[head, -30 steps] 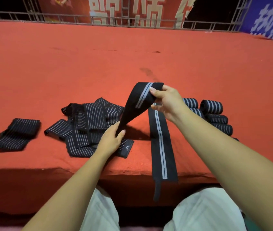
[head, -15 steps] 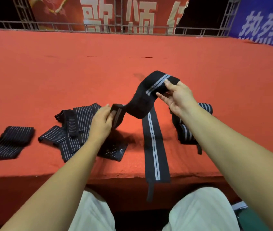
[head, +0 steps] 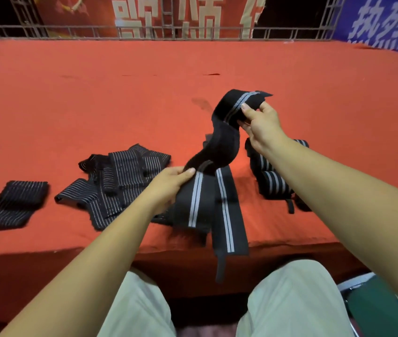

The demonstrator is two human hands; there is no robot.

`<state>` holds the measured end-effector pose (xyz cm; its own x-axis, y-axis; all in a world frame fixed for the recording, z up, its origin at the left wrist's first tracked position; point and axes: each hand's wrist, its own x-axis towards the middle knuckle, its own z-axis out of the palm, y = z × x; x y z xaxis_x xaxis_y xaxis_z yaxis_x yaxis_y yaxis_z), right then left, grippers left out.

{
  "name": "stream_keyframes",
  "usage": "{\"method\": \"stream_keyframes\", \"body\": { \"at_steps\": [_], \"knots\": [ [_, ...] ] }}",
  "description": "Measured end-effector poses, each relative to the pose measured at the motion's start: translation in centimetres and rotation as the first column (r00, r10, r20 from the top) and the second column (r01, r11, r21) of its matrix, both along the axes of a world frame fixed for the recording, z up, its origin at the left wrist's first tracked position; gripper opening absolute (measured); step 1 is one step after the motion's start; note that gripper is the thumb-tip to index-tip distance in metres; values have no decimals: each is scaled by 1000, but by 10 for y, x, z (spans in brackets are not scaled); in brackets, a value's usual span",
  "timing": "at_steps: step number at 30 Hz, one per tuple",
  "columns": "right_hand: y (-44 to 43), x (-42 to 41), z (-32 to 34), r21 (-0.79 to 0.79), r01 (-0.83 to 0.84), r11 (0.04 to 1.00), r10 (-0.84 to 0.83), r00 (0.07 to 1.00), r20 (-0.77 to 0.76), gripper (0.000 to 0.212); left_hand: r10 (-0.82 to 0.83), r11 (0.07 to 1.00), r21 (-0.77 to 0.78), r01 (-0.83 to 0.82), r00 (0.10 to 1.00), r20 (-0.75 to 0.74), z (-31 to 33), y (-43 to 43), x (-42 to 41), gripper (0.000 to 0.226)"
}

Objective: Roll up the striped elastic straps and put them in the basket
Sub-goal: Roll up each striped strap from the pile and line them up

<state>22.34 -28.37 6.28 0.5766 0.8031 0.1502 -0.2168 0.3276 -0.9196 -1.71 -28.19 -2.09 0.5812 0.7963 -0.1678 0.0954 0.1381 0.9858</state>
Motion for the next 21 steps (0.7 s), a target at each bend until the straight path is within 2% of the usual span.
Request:
{"method": "stream_keyframes", "body": {
  "at_steps": [3,5,7,12,16,19,21],
  "knots": [
    [4,10,-5,-40,32,999,-30,998,63,19,-166,969,-180,167,986,22,-27,-22,4,22],
    [5,15,-6,-46,43,998,-38,995,96,18,-257,961,-135,242,961,-105,-42,-31,8,19],
    [6,16,-6,-40,45,998,-40,992,118,17,-272,962,-88,258,934,-233,-49,-36,11,13],
    [6,12,-6,-44,27,999,-16,972,234,17,-312,946,-149,289,936,-164,-54,-48,25,17],
    [5,6,-10,-63,-26,998,43,957,287,14,-212,968,51,246,909,-359,-62,-49,36,24],
    [4,3,-16,-89,-71,994,94,950,299,15,-134,916,262,303,849,-512,-63,-47,38,23],
    [3,1,-19,-106,-83,991,112,947,301,16,-60,880,365,305,832,-551,-61,-49,39,26]
  ]
}}
